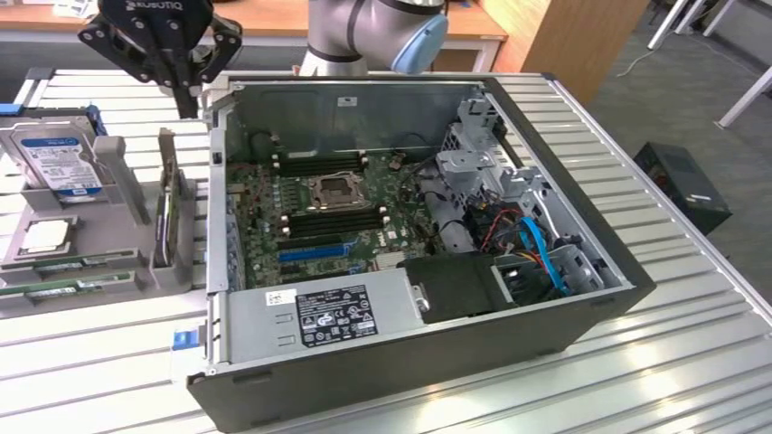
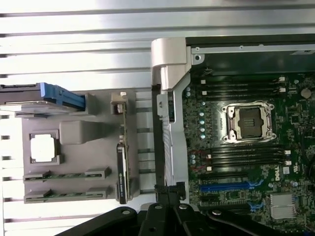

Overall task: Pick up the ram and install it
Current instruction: 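Reach for the ram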

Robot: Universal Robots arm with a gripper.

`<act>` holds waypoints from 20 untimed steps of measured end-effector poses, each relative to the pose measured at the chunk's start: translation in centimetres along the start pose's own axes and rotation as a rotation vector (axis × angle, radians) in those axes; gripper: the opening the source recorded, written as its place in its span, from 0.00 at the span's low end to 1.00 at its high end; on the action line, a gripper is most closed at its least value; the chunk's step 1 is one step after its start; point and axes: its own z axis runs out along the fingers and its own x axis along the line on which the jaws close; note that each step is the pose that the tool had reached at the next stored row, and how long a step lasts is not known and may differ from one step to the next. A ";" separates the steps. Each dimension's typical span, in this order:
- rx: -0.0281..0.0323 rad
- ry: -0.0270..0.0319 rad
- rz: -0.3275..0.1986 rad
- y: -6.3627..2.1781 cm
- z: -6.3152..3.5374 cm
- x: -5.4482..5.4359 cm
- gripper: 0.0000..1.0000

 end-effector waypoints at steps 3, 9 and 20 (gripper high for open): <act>0.0001 0.0001 0.000 -0.06 -0.01 0.8 0.11; 0.0000 0.0000 0.000 -0.18 -0.02 2.3 0.11; 0.0001 0.0001 0.000 -0.39 -0.06 5.2 0.11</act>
